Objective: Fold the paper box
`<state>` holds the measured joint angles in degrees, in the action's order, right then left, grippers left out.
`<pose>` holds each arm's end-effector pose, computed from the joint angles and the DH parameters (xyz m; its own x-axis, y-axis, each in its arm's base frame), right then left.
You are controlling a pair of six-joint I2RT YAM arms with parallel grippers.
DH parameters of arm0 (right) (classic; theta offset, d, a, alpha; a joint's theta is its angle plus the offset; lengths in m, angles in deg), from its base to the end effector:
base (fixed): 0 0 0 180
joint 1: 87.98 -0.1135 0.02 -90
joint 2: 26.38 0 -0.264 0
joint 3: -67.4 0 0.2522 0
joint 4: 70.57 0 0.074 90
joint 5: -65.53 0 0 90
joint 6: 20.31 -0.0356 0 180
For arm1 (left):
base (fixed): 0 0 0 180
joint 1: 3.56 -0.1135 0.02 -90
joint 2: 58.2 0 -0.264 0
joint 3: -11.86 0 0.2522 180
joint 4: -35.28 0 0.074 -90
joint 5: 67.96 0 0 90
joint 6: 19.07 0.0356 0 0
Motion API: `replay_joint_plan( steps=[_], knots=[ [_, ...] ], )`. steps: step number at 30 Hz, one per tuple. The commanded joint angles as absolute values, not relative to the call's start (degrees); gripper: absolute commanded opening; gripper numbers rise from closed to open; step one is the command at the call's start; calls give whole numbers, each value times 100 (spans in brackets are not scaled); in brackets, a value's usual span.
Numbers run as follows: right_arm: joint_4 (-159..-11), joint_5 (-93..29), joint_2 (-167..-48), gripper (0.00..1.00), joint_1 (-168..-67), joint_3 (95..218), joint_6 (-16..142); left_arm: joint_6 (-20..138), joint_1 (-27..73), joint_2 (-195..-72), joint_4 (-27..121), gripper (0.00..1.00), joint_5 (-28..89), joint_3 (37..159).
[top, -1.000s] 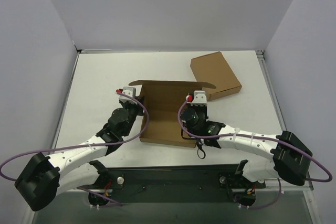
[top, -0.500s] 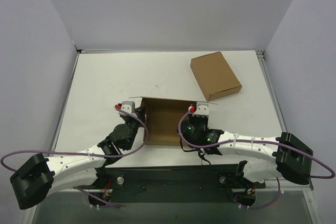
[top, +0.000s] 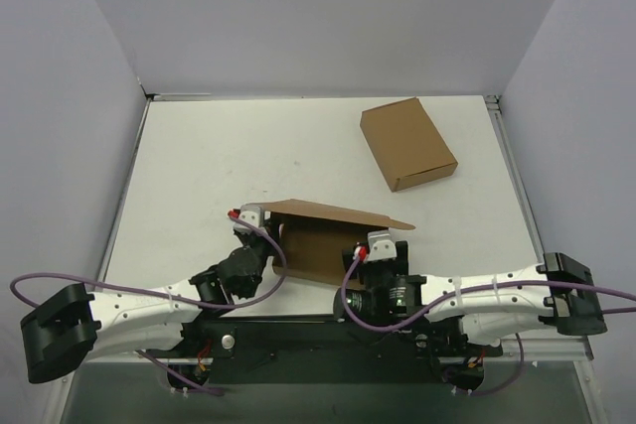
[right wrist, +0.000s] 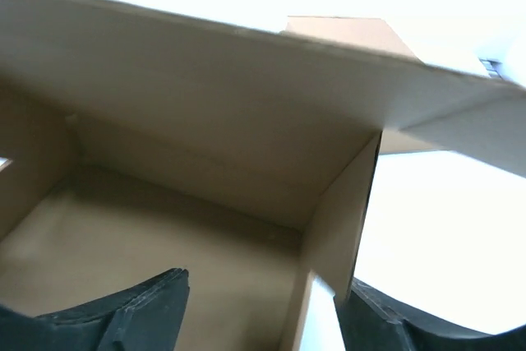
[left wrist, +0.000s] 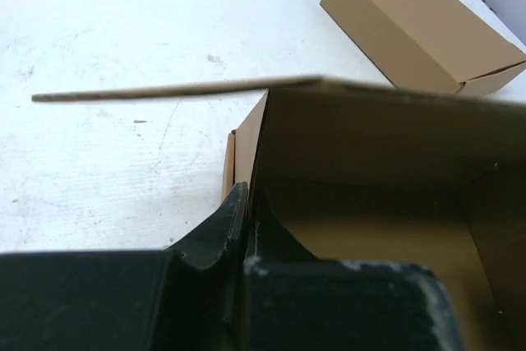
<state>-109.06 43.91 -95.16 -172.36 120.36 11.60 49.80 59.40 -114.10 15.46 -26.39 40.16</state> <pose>0.0543 0.2136 0.2201 -0.3082 0.0616 -0.9493 -0.0982 0.9905 0.0961 0.1111 -0.1591 0.2020 -0.1490 -0.2343 -0.9607 0.2148 0.9407 -0.2627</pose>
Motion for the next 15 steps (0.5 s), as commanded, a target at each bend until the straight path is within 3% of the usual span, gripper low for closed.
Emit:
replay_joint_plan(
  steps=[1,5,13,15],
  knots=[
    [-12581,4953,-9573,76,-17875,12387,0,4579,6078,-11699,2785,0,-2752,3932],
    [-13476,4936,-9836,80,-18499,12589,-956,4351,6086,-11919,3093,0,-2937,4126],
    [-17165,5076,-10713,81,-19668,13134,-4294,4280,6086,-12280,3182,0,-3026,4319],
    [-17170,5112,-10794,84,-19993,13283,-4036,4280,6086,-12368,3164,0,-3070,4328]
  ],
)
